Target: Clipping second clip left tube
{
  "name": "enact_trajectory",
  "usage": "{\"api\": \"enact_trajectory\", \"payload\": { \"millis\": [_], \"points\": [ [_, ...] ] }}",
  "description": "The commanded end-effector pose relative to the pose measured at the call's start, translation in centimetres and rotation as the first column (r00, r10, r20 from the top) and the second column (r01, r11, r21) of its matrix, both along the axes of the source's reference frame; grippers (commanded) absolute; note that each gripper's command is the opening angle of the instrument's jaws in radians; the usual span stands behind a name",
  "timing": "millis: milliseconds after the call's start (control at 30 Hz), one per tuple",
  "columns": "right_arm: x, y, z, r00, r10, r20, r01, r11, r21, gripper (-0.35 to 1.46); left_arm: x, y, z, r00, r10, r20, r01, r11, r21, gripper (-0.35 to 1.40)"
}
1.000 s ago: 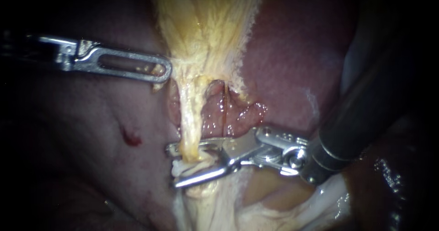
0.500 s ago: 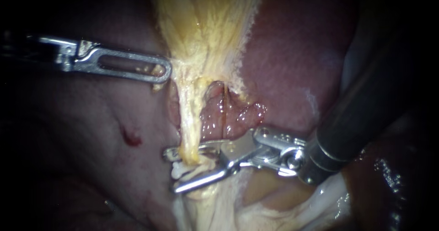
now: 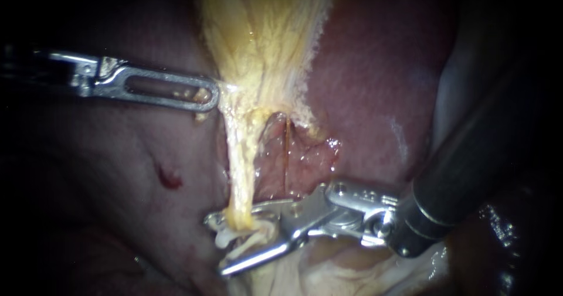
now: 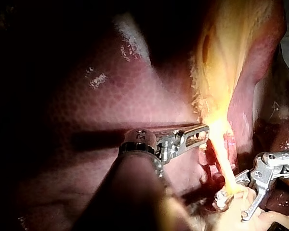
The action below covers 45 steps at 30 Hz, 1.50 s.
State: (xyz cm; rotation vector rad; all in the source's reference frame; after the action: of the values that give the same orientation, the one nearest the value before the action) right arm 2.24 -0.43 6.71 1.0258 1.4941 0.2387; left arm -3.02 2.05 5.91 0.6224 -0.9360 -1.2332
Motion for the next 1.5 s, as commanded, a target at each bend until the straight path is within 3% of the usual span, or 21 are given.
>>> {"api": "enact_trajectory", "payload": {
  "millis": [33, 433, 1000, 1500],
  "points": [
    [0.0, 0.0, 0.01, 1.0, -0.001, 0.0, 0.001, 1.0, 0.0, 0.48, 0.0, 0.0, 0.01, 1.0, 0.0, 0.0, 0.0, 1.0, 0.0, -0.35],
    [-0.08, 0.04, 0.1, 1.0, -0.003, 0.002, 0.003, 1.0, 0.002, 0.3, 0.01, 0.0, 0.01, 1.0, 0.0, 0.0, 0.0, 1.0, 0.0, -0.35],
    [-0.19, 0.09, 0.17, 1.0, -0.008, 0.002, 0.008, 1.0, 0.004, -0.35, 0.01, 0.01, 0.02, 1.0, 0.001, 0.001, -0.001, 1.0, 0.0, -0.35],
    [-0.22, 0.14, 0.23, 1.0, 0.002, -0.003, -0.002, 0.999, 0.033, -0.35, 0.01, 0.01, 0.03, 1.0, 0.0, 0.0, 0.0, 1.0, 0.0, -0.35]
  ]
}}
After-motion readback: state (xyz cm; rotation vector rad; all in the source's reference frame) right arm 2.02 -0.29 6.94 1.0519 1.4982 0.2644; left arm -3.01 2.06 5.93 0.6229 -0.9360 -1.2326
